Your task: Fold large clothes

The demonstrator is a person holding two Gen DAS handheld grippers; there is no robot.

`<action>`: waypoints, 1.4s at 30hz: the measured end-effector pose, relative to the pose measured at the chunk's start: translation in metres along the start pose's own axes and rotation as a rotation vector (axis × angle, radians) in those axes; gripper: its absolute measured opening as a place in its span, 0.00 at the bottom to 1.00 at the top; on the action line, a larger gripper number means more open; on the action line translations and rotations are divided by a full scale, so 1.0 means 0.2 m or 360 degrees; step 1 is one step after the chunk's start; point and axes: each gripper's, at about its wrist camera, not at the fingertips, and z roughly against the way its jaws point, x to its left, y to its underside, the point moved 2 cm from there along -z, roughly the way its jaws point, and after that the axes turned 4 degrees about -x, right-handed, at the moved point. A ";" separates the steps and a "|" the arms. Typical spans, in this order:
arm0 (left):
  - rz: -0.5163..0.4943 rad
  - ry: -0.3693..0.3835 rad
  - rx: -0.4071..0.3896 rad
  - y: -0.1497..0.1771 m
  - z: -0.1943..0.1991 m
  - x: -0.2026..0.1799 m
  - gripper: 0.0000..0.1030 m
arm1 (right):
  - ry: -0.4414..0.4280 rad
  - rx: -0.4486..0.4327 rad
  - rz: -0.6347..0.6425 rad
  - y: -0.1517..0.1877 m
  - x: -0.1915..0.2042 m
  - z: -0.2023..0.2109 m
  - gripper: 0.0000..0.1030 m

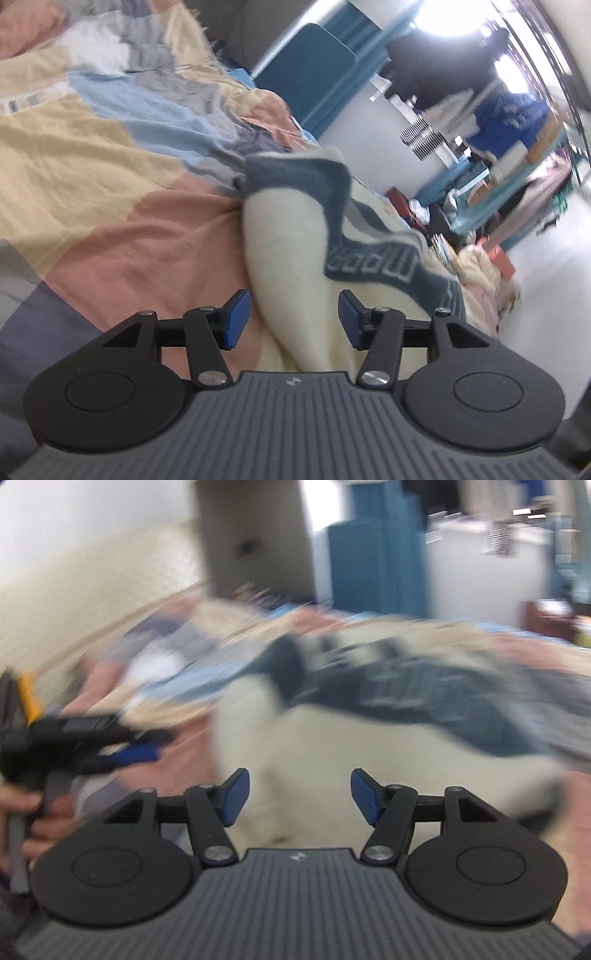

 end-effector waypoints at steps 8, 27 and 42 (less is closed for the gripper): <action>0.0153 -0.0113 -0.0105 -0.08 -0.01 0.18 0.57 | -0.0111 0.0333 0.0256 -0.01 0.13 -0.53 0.60; -0.0009 0.0437 0.0123 0.13 -0.05 -0.11 0.57 | -0.0294 0.0112 -0.0400 -0.32 -0.20 -0.28 0.15; -0.0308 0.0418 0.0356 0.57 -0.38 -0.54 0.70 | -0.0545 -0.0124 -0.0792 -0.28 -0.53 -0.13 0.15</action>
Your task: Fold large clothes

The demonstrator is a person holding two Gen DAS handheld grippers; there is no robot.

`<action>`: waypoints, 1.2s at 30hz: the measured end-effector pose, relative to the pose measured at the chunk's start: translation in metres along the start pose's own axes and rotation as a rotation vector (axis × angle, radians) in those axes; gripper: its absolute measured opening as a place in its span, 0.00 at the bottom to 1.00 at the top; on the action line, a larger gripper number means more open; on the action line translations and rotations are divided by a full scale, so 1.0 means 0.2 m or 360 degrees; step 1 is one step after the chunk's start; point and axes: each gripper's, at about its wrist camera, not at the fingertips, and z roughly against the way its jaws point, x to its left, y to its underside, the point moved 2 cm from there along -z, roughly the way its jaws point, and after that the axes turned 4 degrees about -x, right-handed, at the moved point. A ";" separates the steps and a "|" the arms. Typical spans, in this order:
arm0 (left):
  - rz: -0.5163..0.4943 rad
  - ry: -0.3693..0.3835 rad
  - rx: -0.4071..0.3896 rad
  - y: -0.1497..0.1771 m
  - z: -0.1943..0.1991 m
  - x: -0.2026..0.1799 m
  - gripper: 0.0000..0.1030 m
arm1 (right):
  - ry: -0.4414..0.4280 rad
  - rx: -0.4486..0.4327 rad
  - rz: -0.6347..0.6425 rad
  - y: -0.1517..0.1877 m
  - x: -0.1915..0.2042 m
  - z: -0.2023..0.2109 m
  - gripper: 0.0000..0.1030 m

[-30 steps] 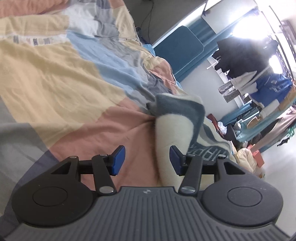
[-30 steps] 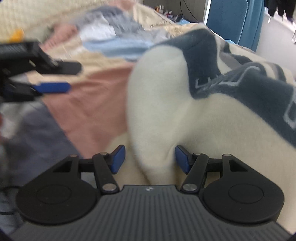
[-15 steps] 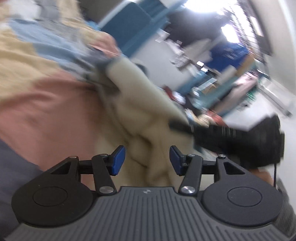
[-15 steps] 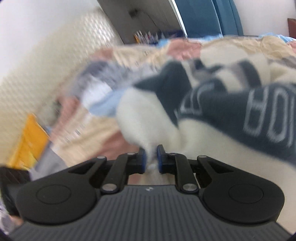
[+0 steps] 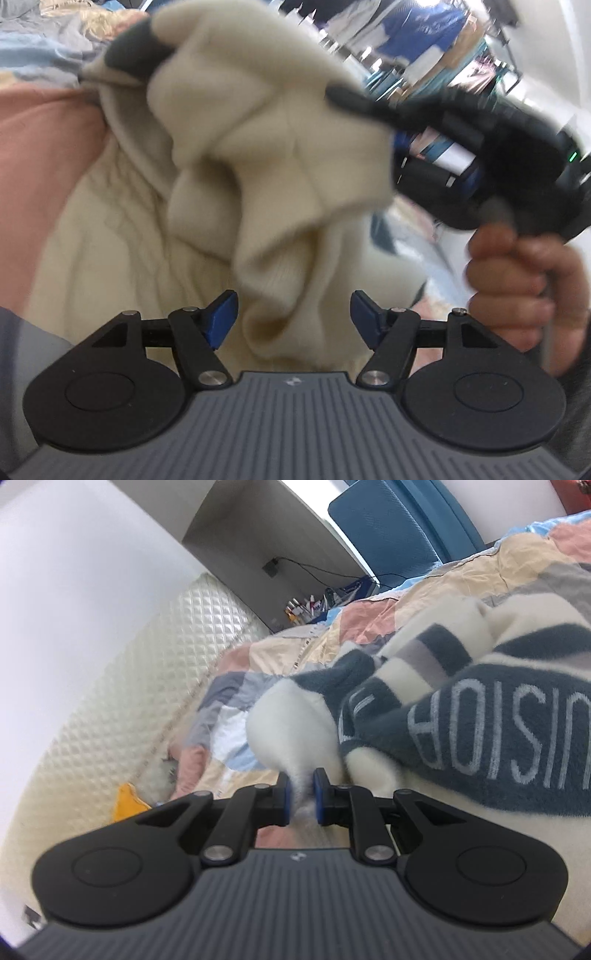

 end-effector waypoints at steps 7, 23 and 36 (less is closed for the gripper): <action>0.0033 -0.0027 0.0036 0.06 -0.18 -0.01 0.58 | -0.0045 0.0025 -0.0101 0.01 -0.08 -0.05 0.15; 0.0182 0.0080 -0.0315 -0.12 0.38 -0.07 0.12 | -0.0505 -0.0310 -0.0339 -0.10 0.20 -0.07 0.08; 0.0127 0.0113 -0.0626 -0.41 1.14 -0.24 0.09 | -0.0604 -0.0608 -0.0362 -0.29 0.49 0.26 0.08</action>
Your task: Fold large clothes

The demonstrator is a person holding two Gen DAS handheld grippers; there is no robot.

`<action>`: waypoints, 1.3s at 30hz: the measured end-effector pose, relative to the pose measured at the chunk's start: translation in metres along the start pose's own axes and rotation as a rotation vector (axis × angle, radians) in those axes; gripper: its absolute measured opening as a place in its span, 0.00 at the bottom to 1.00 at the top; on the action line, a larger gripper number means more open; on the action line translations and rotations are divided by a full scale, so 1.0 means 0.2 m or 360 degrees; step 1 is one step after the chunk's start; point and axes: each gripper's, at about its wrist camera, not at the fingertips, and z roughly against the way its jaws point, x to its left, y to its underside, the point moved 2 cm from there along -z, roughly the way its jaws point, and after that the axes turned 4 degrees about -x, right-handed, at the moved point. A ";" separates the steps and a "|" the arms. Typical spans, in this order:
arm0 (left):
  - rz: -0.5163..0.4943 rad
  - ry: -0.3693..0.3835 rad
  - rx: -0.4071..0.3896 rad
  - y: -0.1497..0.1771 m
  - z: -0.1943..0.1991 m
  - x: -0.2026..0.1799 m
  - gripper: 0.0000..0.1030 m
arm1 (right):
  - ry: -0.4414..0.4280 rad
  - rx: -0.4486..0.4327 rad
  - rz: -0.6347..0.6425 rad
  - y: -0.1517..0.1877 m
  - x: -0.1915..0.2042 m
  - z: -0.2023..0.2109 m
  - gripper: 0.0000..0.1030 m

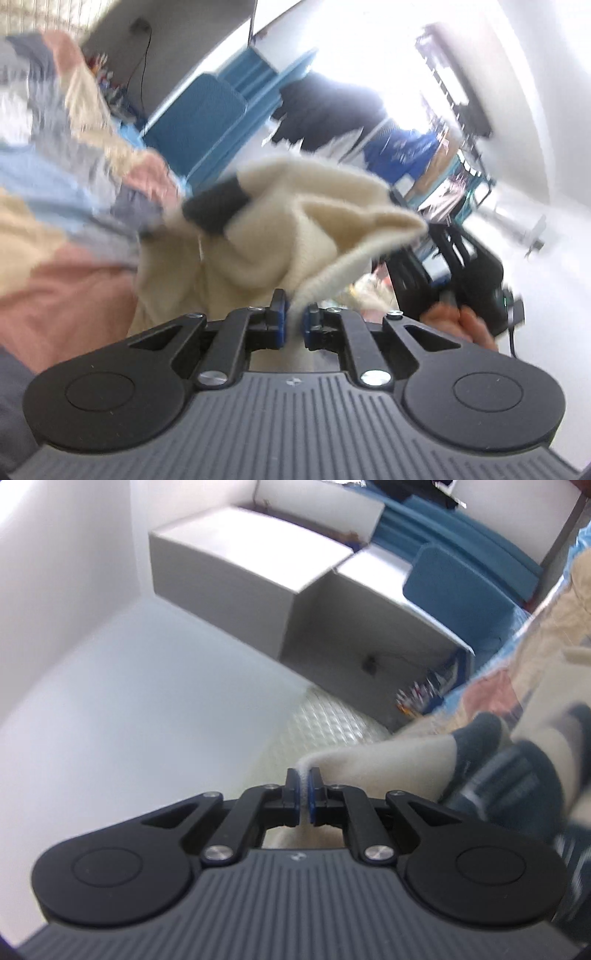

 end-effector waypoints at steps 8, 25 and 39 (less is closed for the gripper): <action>-0.0173 0.0048 -0.0227 -0.56 0.18 -0.41 0.07 | -0.0115 -0.0146 0.0150 -0.22 0.41 0.06 0.07; -0.0377 -0.0082 0.0076 0.10 0.19 -0.12 0.07 | 0.0504 0.0135 0.0456 0.24 0.12 0.54 0.07; -0.0162 -0.0172 0.0532 0.65 0.10 0.06 0.35 | 0.0952 0.0259 0.0572 0.35 -0.27 0.76 0.66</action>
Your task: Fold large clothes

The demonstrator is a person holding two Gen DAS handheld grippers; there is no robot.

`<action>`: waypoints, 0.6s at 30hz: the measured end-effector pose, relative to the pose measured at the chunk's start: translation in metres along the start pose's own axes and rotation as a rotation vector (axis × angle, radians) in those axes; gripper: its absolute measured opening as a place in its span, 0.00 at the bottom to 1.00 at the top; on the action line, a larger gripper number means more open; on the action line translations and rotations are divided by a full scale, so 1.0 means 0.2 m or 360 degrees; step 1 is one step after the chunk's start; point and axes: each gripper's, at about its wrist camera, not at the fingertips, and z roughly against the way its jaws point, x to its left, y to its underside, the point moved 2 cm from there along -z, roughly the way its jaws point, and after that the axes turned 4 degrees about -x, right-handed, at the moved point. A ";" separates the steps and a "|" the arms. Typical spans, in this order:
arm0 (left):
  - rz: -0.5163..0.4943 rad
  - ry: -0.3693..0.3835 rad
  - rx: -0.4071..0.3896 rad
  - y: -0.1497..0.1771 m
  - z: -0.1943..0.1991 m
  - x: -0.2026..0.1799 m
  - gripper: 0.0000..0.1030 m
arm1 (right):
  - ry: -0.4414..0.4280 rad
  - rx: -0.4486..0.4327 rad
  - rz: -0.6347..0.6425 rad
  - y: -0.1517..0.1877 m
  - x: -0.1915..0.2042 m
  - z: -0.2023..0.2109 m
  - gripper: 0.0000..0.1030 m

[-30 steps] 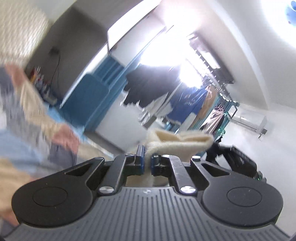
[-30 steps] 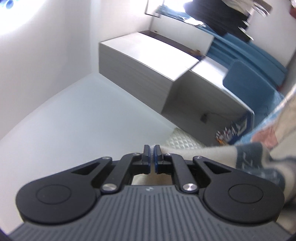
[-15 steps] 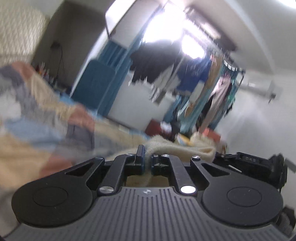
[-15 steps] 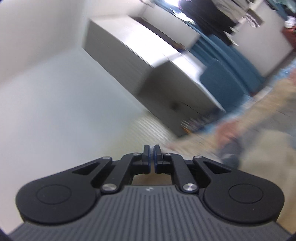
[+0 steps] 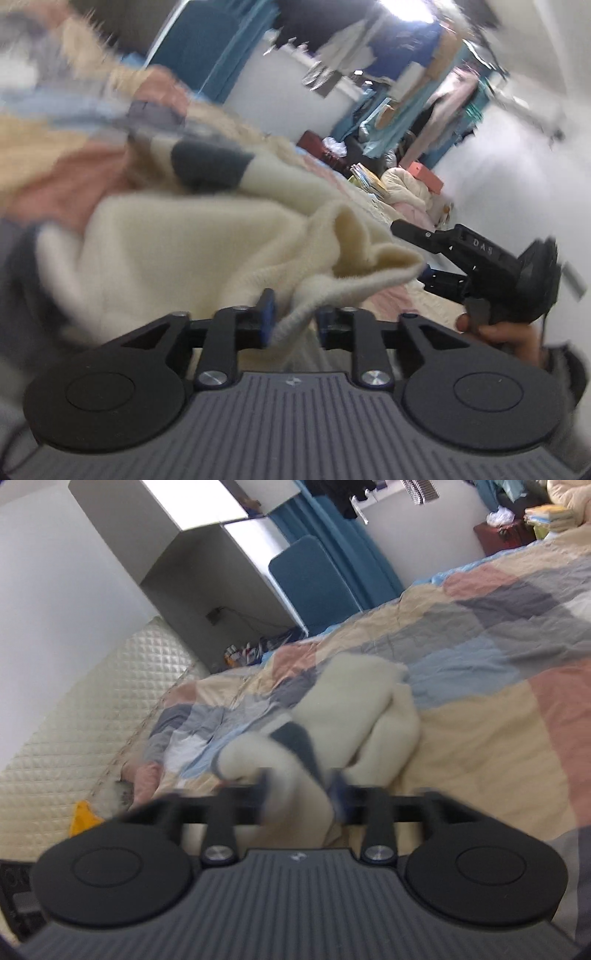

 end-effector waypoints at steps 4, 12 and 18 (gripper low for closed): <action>0.0329 0.0021 0.0009 0.06 0.07 0.12 0.53 | -0.0038 0.0005 0.0182 -0.02 0.08 0.04 0.66; 0.0580 0.0012 0.0026 0.10 0.17 0.19 0.82 | -0.0201 0.0229 0.0599 -0.06 0.31 -0.18 0.66; 0.0687 -0.0243 0.0074 0.04 0.13 0.27 0.82 | -0.0117 0.0463 0.0922 0.05 0.44 -0.46 0.64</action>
